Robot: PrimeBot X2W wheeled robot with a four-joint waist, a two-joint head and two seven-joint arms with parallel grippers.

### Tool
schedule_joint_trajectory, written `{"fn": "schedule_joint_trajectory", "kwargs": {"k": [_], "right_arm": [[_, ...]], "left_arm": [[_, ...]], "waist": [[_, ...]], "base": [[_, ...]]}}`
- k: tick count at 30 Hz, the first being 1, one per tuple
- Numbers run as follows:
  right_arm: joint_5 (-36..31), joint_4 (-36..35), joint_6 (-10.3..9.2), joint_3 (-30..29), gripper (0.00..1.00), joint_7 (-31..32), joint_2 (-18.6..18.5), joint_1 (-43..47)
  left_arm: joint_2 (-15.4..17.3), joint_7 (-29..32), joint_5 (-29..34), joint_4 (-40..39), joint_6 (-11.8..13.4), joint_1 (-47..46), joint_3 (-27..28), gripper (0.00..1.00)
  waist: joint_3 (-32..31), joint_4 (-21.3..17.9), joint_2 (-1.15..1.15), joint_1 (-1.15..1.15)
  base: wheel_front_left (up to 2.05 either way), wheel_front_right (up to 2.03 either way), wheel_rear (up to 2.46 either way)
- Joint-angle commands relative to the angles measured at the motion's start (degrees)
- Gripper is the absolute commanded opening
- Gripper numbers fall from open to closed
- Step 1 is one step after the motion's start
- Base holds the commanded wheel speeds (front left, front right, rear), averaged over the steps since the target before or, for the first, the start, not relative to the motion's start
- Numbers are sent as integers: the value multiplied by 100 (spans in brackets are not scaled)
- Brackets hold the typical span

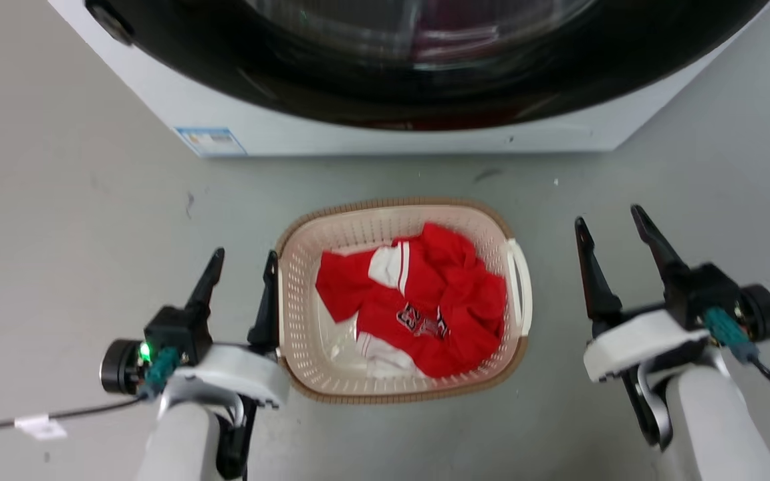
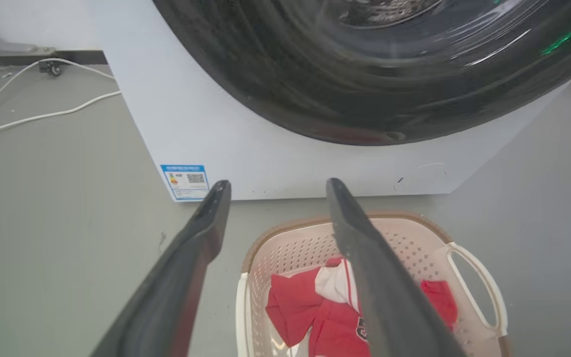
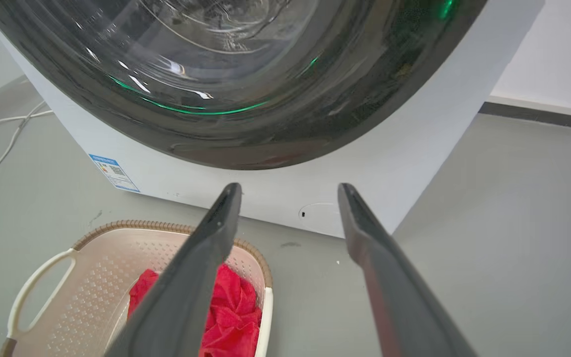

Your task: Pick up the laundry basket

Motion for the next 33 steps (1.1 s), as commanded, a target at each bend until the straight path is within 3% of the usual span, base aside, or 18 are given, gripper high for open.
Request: {"fn": "schedule_joint_trajectory", "kwargs": {"k": [1, 11, 18, 24, 33], "right_arm": [[-37, 232, -2, 35, 100, 109, 5, -341], [231, 1802, -2, 190, 100, 983, 4, -1809], [450, 2926, -2, 338, 100, 1511, 4, -2651], [422, 3793, -2, 327, 100, 1881, 4, -3165], [622, 4668, -2, 445, 100, 2200, 4, -3621]], "left_arm": [[50, -16, -22, 278, -65, -339, 65, 100], [367, -7, -157, 2403, -237, -1951, -125, 100], [466, 449, -575, 3789, -254, -3003, -761, 100], [573, 932, -1119, 4337, -256, -3535, -1543, 100], [705, 1532, -1956, 4539, -250, -3825, -2495, 100]], "waist": [[669, 0, 0, -1], [1692, 85, 0, -1], [2039, 193, 0, -1], [2236, 286, 0, -1], [2400, 321, 0, -1]], "base": [[0, 0, 0], [0, 0, 0], [0, 0, 0], [0, 0, 0], [0, 0, 0]]}}
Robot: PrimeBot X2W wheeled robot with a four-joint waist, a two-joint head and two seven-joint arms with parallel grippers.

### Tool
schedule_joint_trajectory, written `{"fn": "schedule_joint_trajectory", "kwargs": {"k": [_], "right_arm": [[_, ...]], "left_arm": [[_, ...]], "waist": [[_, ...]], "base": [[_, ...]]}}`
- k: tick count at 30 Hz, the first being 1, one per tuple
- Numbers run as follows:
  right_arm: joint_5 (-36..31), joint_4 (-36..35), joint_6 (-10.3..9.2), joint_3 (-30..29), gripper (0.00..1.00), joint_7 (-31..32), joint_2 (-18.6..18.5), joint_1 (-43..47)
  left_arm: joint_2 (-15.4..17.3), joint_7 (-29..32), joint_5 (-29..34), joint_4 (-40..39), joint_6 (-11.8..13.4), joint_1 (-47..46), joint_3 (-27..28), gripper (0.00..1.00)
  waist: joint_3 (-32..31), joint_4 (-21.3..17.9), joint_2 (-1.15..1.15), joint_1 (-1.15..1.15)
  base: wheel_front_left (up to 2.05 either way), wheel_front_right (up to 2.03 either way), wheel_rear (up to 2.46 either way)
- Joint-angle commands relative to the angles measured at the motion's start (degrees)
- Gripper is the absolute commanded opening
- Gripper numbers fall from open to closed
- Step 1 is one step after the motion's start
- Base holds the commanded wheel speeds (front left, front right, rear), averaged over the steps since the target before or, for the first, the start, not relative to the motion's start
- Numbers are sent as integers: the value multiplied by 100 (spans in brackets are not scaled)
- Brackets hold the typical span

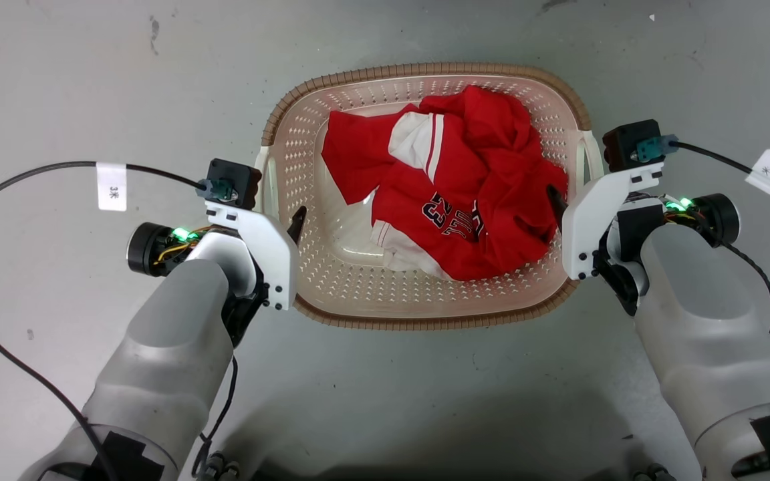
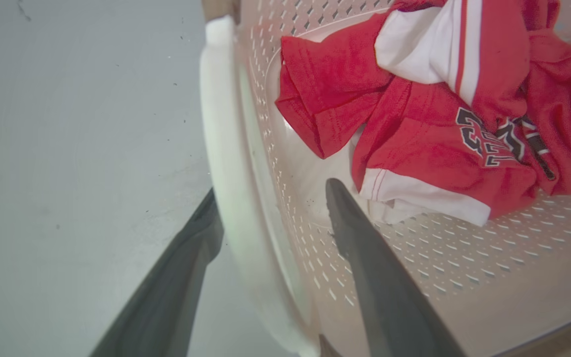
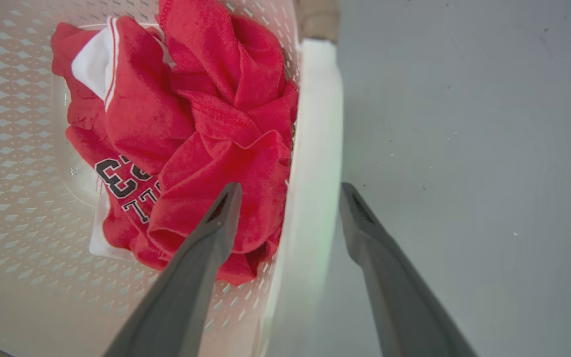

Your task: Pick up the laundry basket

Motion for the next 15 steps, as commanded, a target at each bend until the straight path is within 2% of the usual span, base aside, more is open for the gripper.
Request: {"fn": "schedule_joint_trajectory", "kwargs": {"k": [1, 8, 15], "right_arm": [[46, 97, -3, 37, 100, 31, 1, -122], [30, 554, -3, 105, 100, 62, 1, -473], [124, 865, -4, 129, 100, -22, 1, -658]], "left_arm": [[52, 64, -113, 5, 8, -101, -117, 100], [225, 457, -773, -51, 8, -227, -741, 100], [323, 432, -1201, -19, 7, -339, -1198, 100]], "waist": [[24, -1, 0, -1], [154, -26, 0, -1], [226, 18, 0, -1]], "base": [[0, 0, 0], [0, 0, 0], [0, 0, 0]]}}
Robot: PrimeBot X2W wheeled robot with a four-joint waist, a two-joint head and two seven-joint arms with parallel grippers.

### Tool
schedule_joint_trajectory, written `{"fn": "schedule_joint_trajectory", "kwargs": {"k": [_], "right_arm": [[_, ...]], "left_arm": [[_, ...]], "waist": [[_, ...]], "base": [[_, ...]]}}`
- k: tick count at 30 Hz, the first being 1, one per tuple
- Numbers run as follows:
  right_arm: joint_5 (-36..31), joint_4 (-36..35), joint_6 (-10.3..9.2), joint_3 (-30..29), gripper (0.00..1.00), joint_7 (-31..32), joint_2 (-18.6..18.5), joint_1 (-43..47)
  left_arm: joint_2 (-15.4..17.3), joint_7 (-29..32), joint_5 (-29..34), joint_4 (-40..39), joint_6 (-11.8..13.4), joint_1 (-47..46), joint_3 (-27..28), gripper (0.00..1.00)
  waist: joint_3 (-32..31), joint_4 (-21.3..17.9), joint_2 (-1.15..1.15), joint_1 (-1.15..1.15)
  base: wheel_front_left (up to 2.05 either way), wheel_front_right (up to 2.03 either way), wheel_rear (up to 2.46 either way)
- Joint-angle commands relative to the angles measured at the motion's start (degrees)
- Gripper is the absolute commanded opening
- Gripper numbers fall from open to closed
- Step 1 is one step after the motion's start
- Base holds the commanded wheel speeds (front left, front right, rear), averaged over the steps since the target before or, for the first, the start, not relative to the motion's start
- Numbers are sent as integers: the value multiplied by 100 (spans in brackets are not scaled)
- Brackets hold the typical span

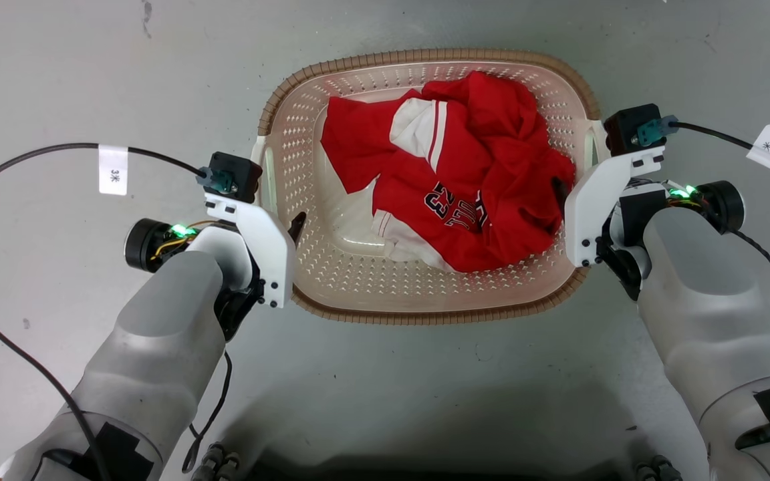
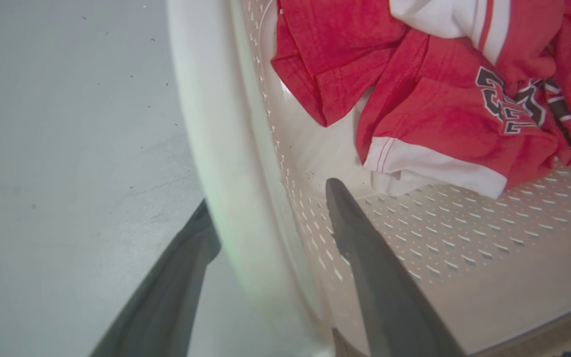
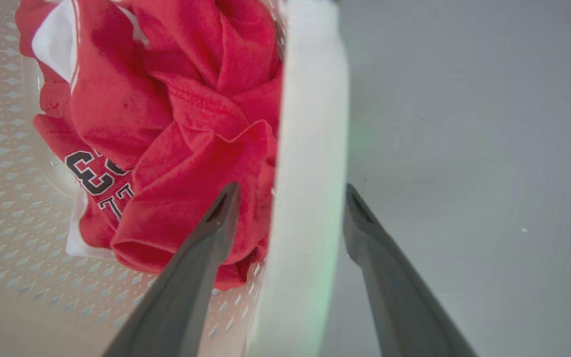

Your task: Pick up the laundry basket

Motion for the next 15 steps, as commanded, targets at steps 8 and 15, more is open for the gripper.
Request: {"fn": "schedule_joint_trajectory", "kwargs": {"k": [8, 15], "right_arm": [[-57, 240, -4, 15, 0, 40, 1, -155], [48, 312, -3, 88, 0, 124, -7, -126]], "left_arm": [[24, -35, -517, -34, 7, -162, -429, 0], [183, 60, -930, -213, 5, -205, -871, 0]], "waist": [[39, 51, 0, -1], [-76, 44, 0, -1]], "base": [[0, 0, 0], [0, 0, 0]]}}
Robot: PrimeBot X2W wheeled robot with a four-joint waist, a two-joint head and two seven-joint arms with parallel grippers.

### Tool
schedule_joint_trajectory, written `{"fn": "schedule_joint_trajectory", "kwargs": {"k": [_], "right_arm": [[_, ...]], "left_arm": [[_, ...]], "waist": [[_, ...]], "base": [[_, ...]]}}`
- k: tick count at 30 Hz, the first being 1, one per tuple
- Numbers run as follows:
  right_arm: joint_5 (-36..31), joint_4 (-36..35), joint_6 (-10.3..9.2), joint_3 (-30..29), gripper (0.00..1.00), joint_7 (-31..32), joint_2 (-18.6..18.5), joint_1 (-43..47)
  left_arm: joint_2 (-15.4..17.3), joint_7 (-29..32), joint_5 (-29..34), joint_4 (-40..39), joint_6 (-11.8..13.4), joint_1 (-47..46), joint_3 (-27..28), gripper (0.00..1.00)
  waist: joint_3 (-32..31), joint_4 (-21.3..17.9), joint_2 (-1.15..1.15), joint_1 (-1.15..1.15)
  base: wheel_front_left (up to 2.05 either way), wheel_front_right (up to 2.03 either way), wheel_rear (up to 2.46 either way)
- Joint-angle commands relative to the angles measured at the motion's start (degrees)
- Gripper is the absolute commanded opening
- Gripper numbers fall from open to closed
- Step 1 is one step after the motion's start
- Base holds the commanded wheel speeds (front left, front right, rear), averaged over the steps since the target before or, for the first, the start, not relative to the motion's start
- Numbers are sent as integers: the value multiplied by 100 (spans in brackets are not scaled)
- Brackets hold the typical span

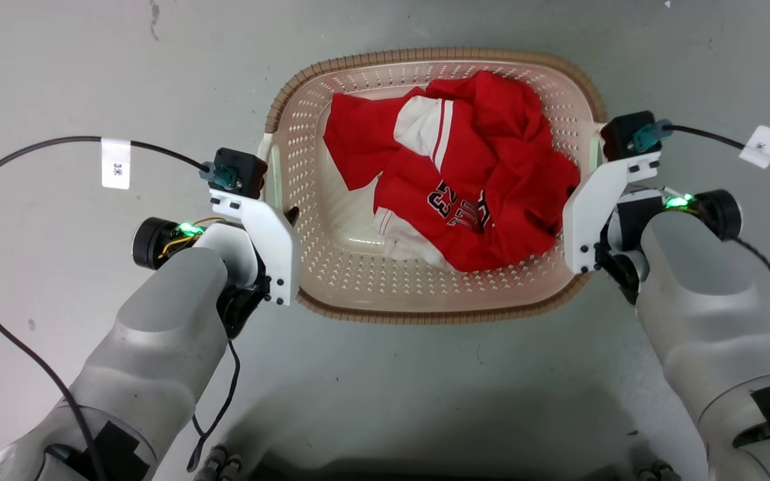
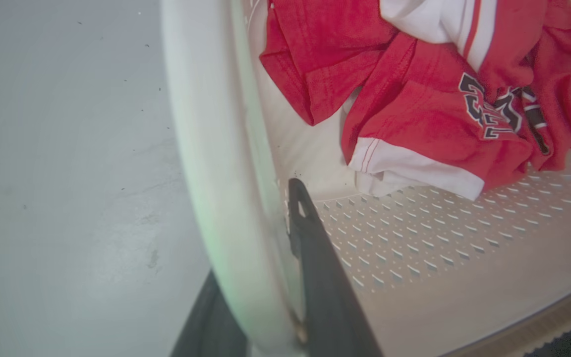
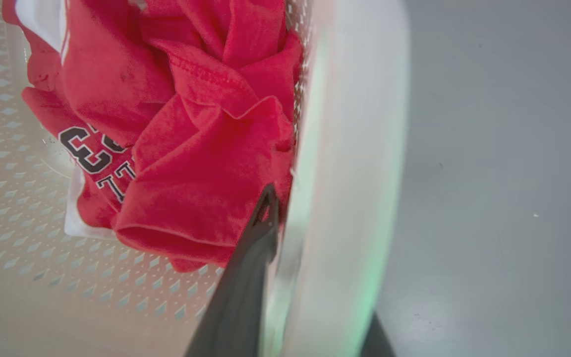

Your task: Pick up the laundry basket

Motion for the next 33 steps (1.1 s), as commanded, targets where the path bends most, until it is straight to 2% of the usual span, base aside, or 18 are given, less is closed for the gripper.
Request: {"fn": "schedule_joint_trajectory", "kwargs": {"k": [1, 10, 19, 20, 21, 28, 33], "right_arm": [[85, 22, -2, 90, 0, 90, -19, 3], [693, 73, -1, 719, 0, 1164, -12, 329], [1283, 27, -2, 1309, 0, 2260, -23, 699], [1334, 68, -2, 1484, 0, 2592, -32, 902], [1373, 74, -2, 1523, 0, 2709, -37, 951], [1752, -104, -2, 1851, 0, 3349, -54, 1291], [2037, -275, -2, 2063, 0, 3687, -57, 1530]], "left_arm": [[78, 48, -75, -52, -5, -67, -121, 0], [300, 638, -866, -432, -10, 159, -724, 0], [801, 1443, -1806, -960, -11, 456, -1238, 0], [925, 1675, -2049, -997, -10, 604, -1390, 0], [953, 1757, -2127, -1007, -10, 641, -1432, 0], [1173, 2649, -2646, -1170, -11, 1043, -1835, 0], [1239, 2897, -2938, -1190, -11, 1252, -1924, 0]], "waist": [[-90, -11, 0, 0], [-928, -138, 0, 0], [-2255, -335, 0, 0], [-2711, -384, 0, 0], [-2839, -400, 0, 0], [-3645, -541, 0, 0], [-4038, -579, 0, 0]], "base": [[0, 0, 0], [0, 0, 0], [0, 0, 0], [0, 0, 0], [0, 0, 0], [0, 0, 0], [0, 0, 0]]}}
